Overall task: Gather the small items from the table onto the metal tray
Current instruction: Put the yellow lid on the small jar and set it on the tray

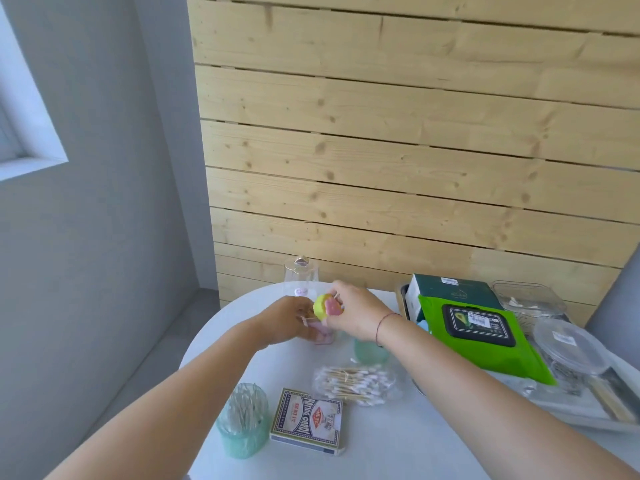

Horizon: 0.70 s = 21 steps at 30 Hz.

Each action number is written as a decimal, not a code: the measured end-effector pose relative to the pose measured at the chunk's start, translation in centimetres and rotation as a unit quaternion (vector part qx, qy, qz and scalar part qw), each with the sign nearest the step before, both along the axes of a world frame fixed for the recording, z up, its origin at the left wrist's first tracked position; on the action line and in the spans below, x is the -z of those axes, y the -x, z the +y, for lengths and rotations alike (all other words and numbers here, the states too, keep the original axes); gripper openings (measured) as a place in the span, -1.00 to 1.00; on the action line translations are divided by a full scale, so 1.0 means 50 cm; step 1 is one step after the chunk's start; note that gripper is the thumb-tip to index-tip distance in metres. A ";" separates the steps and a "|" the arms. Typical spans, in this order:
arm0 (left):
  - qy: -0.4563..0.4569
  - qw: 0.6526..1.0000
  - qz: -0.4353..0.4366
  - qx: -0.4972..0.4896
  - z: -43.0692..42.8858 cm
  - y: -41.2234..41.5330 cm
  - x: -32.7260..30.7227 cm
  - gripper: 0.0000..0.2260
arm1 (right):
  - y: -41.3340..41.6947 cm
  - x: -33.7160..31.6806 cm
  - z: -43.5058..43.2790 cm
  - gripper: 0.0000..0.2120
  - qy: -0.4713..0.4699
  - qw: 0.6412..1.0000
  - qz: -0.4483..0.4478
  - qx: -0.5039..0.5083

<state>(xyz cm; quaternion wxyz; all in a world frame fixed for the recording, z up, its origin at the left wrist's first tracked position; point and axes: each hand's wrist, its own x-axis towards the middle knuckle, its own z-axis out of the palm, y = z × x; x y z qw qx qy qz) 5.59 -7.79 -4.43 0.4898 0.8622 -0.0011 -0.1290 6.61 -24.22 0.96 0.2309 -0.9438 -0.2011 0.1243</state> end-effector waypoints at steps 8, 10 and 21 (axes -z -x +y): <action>0.101 0.993 -0.062 -0.006 -0.050 0.054 -0.084 -0.76 | 0.035 -0.096 -0.049 -0.51 -0.016 0.995 -0.038 -0.089; 0.157 0.986 -0.057 -0.019 -0.072 0.071 -0.101 -0.76 | 0.052 -0.124 -0.073 -0.54 -0.017 0.994 -0.053 -0.092; 0.189 0.981 -0.047 0.024 -0.207 0.133 -0.135 -0.75 | 0.140 -0.186 -0.221 -0.60 -0.047 0.995 -0.070 -0.061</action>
